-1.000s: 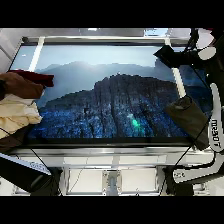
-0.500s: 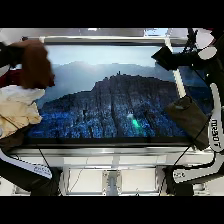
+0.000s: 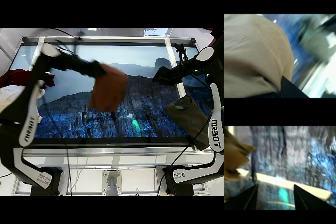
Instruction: Fold the shirts.
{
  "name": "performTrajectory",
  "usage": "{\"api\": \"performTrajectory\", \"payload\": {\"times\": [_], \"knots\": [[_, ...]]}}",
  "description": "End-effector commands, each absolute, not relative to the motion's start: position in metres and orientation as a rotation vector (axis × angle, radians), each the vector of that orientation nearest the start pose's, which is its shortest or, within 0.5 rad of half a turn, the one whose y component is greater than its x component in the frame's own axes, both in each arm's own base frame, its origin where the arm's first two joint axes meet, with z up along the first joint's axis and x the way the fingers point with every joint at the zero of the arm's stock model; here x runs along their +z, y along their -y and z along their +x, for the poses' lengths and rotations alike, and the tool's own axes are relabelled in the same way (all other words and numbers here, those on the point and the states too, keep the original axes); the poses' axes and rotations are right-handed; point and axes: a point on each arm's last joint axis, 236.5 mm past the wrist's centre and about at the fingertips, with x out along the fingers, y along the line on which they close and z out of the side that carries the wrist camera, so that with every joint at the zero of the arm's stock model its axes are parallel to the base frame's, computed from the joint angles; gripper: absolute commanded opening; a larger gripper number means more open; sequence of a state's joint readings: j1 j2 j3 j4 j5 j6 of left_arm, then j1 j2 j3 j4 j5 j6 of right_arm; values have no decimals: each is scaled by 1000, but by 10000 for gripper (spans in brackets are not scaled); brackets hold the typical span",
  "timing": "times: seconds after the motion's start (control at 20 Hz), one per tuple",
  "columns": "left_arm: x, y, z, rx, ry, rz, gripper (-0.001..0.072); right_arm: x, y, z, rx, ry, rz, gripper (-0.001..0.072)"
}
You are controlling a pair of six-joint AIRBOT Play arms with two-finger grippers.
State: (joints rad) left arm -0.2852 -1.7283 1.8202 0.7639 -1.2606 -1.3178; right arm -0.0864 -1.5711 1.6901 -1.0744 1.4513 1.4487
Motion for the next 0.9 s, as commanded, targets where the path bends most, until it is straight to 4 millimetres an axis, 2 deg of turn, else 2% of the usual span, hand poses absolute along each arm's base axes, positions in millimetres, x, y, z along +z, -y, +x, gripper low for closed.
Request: {"api": "performTrajectory", "payload": {"times": [0.0, 0.05, 0.1, 0.15, 0.25, 0.35, 0.45, 0.6, 0.7, 0.85], "knots": [[28, 334, 409, -795, -1290, -40, 11, 77, -73, 436, 417, -1311, 267, 505], [18, 343, 402, -809, -1316, -28, 127, 73, -76, 433, 438, -1316, 256, 505], [16, 349, 401, -815, -1308, -24, 518, 68, -83, 430, 467, -1326, 256, 504], [19, 351, 407, -814, -1278, -29, 687, 61, -95, 425, 496, -1343, 275, 505], [29, 341, 425, -781, -1228, -19, 698, 42, -126, 413, 586, -1367, 296, 505], [35, 320, 444, -722, -1205, -28, 698, 11, -155, 402, 612, -1389, 308, 505], [33, 295, 456, -658, -1223, -50, 698, -25, -179, 386, 620, -1417, 288, 505], [22, 248, 463, -567, -1283, -19, 697, -61, -209, 367, 610, -1423, 301, 505], [14, 219, 464, -499, -1330, 14, 696, -71, -222, 372, 586, -1375, 341, 505], [4, 192, 461, -452, -1393, 21, 694, -77, -227, 381, 557, -1327, 365, 505]]}}
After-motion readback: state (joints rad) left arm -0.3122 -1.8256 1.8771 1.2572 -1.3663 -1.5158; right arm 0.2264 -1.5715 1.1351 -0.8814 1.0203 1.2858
